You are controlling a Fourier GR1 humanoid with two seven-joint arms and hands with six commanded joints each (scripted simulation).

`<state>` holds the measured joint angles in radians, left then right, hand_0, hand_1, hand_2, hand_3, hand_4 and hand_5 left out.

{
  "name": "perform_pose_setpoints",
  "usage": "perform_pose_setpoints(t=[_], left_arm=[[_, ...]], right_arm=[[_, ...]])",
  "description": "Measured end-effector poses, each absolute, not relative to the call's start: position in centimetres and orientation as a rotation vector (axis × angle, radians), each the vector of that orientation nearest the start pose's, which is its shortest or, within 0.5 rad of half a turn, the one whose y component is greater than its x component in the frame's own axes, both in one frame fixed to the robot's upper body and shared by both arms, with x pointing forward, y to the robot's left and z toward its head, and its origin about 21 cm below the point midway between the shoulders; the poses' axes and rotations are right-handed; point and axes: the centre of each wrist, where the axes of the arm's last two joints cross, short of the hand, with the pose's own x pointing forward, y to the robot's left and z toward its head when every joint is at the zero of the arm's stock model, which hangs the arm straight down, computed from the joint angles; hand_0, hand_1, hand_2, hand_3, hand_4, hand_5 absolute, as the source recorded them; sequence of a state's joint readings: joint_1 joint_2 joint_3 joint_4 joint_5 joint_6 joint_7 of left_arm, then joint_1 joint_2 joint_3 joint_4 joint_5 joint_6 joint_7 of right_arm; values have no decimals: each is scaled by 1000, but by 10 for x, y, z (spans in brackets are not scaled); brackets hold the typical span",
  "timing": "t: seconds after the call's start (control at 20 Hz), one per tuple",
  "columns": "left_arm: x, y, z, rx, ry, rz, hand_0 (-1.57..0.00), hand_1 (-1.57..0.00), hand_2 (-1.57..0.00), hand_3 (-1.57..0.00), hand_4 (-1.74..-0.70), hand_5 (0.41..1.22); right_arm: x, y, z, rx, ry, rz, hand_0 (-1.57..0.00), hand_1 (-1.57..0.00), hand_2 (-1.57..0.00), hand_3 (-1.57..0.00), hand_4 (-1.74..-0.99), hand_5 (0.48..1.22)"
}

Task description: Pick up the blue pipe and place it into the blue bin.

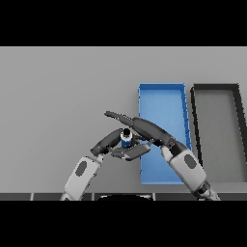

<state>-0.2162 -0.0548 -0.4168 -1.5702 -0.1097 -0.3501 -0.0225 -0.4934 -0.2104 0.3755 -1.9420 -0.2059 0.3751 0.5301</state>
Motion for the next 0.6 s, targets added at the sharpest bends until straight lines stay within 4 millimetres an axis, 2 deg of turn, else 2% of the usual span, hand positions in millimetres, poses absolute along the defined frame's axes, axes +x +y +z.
perform_pose_setpoints(t=[0.05,0.1,0.25,0.3,0.35,0.4,0.5,0.6], left_arm=[[264,94,49,-568,-1686,-788,-1571,-1571,-1571,-1571,-1462,1221],[265,98,48,-558,-1682,-788,-1571,-1571,-1571,-1571,-1517,1221],[260,97,48,-546,-1649,-802,-1571,-1571,-1571,-1571,-1622,1221],[261,99,49,-519,-1645,-802,-1571,-1571,-1571,-1571,-1645,1221],[264,97,50,-517,-1657,-801,-1571,-1571,-1571,-1511,-1662,1221],[265,98,49,-534,-1661,-788,-1571,-1571,-1571,-1523,-1677,1221],[264,94,46,-589,-1652,-764,-1571,-1571,-1571,-1502,-1699,1221],[265,96,46,-601,-1643,-762,-1571,-1571,-1571,-1464,-1713,1221]], right_arm=[[262,-119,190,418,-1646,1083,-168,-218,-261,-128,-1233,487],[265,-118,190,418,-1641,1102,-323,-362,-377,-242,-1278,485],[269,-112,194,465,-1656,1120,-876,-877,-910,-762,-1467,518],[271,-111,194,464,-1658,1114,-1015,-1015,-1042,-872,-1514,550],[268,-108,195,487,-1660,1112,-1126,-1127,-1148,-953,-1551,596],[268,-104,195,504,-1657,1098,-1215,-1215,-1233,-1021,-1581,650],[264,-100,188,572,-1689,1064,-1343,-1343,-1354,-1186,-1628,856],[264,-100,187,580,-1700,1062,-1425,-1425,-1432,-1304,-1665,987]])
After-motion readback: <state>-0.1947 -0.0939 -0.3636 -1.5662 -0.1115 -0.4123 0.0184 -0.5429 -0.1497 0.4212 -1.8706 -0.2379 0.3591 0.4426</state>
